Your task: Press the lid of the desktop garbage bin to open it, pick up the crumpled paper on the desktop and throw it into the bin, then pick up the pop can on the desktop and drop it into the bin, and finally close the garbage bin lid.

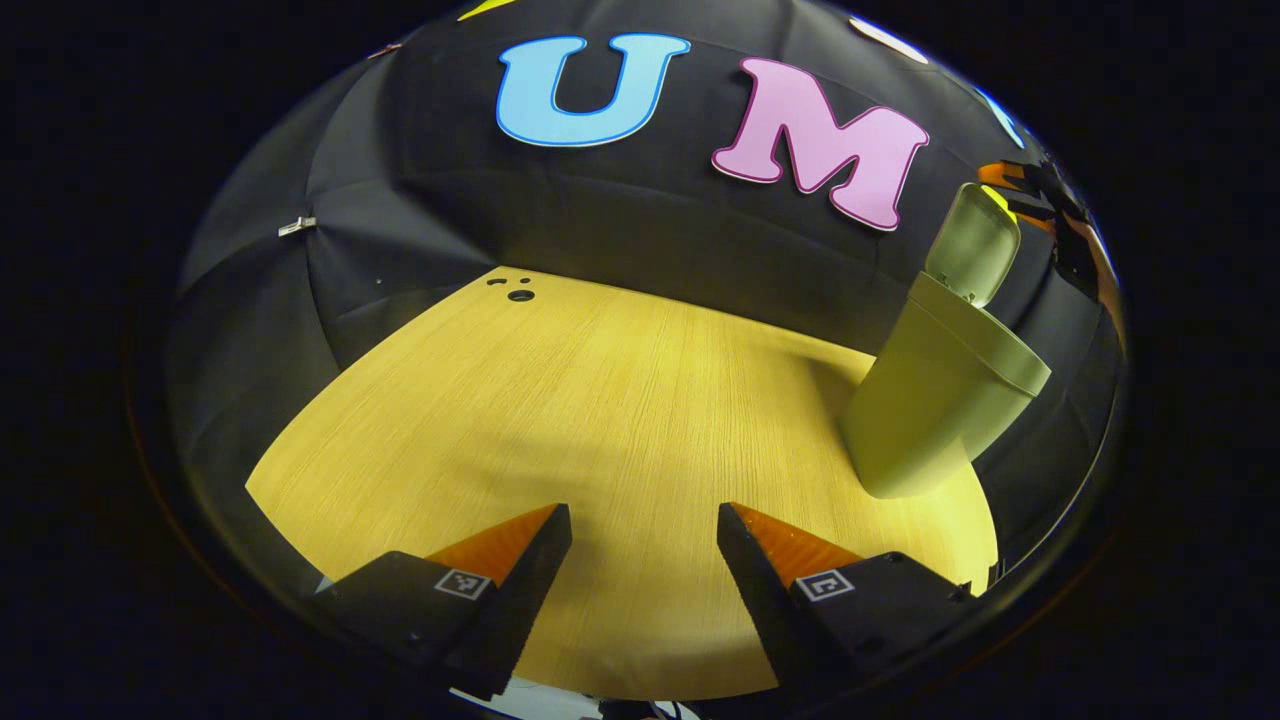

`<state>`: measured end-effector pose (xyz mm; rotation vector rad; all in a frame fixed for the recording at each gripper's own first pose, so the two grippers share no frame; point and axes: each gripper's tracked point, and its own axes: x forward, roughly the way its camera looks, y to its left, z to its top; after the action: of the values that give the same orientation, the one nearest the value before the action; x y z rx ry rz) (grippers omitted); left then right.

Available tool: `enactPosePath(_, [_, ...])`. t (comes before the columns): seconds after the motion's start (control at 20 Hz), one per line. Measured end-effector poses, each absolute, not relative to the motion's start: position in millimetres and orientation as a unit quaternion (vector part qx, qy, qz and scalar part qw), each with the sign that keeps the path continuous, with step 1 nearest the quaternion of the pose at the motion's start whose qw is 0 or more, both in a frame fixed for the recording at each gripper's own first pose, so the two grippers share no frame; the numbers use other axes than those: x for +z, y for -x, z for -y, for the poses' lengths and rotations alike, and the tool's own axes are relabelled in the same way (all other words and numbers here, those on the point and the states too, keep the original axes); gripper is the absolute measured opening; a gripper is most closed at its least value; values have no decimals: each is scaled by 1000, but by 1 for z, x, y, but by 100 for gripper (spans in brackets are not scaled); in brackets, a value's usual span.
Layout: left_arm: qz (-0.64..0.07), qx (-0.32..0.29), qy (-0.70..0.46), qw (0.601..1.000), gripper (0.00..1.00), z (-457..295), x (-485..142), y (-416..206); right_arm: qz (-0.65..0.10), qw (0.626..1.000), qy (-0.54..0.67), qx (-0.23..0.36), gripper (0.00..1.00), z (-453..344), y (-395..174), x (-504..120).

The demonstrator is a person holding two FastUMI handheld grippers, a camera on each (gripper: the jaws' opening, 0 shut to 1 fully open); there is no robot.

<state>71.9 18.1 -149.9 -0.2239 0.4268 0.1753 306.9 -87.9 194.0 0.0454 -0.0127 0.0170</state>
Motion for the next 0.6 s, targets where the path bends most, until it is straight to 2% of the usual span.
enactPosePath(0.2, [-210, 98, 113, 966, 95, -26, -149, -75, -1, 999, -32, -3, 97, 95, -327, 189])
enactPosePath(0.6, [-203, 128, 128, 962, 95, -25, -147, -70, -44, 999, 20, 6, 95, 91, -311, 176])
